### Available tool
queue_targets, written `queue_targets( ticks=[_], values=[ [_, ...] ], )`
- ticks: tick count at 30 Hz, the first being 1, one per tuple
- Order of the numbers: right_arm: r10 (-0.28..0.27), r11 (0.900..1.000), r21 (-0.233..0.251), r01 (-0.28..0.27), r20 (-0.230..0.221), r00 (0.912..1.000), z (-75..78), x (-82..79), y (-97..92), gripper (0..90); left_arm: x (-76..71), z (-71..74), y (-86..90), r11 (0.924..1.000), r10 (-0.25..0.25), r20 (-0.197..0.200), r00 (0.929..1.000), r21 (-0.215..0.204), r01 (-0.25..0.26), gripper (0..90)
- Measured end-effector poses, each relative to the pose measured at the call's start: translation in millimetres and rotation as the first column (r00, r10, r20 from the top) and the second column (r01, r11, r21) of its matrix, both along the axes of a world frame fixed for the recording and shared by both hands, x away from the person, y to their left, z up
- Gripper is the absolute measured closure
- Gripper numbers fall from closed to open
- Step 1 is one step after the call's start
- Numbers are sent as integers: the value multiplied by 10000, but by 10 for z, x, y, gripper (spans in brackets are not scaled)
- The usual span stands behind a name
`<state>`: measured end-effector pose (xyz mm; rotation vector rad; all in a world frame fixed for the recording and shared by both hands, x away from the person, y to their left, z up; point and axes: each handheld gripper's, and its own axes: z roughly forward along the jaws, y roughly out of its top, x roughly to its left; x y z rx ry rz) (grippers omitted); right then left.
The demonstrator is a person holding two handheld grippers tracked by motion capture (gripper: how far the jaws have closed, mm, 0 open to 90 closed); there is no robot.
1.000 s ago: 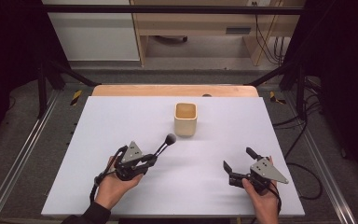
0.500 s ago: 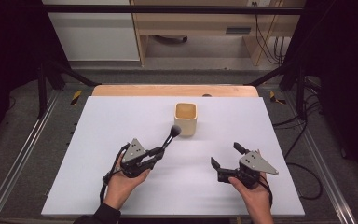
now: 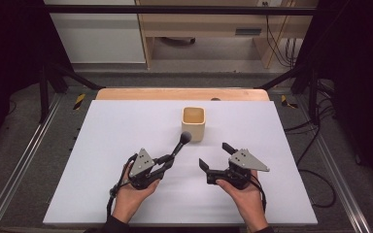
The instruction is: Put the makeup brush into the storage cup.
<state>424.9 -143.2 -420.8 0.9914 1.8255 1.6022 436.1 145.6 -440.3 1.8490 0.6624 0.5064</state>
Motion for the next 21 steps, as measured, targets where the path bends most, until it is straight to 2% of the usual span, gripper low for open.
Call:
queue_targets(
  ticks=[3, 12, 21],
  values=[
    [252, 9995, 183, -250, -85, 9996, 16, 28, 60, 40, -3, -12, -4, 10000, 48, 28, 10000, -59, -48, 745],
    [535, 9963, 683, -521, -185, 9984, 20, 76, 243, 74, -28, 5, -15, 9994, 62, 260, 9996, -339, -53, 745],
    [986, 9870, 1321, -913, -495, 9939, -43, 146, 393, 197, -60, 19, -54, 9981, -52, 341, 9994, -619, 73, 745]
  ],
)
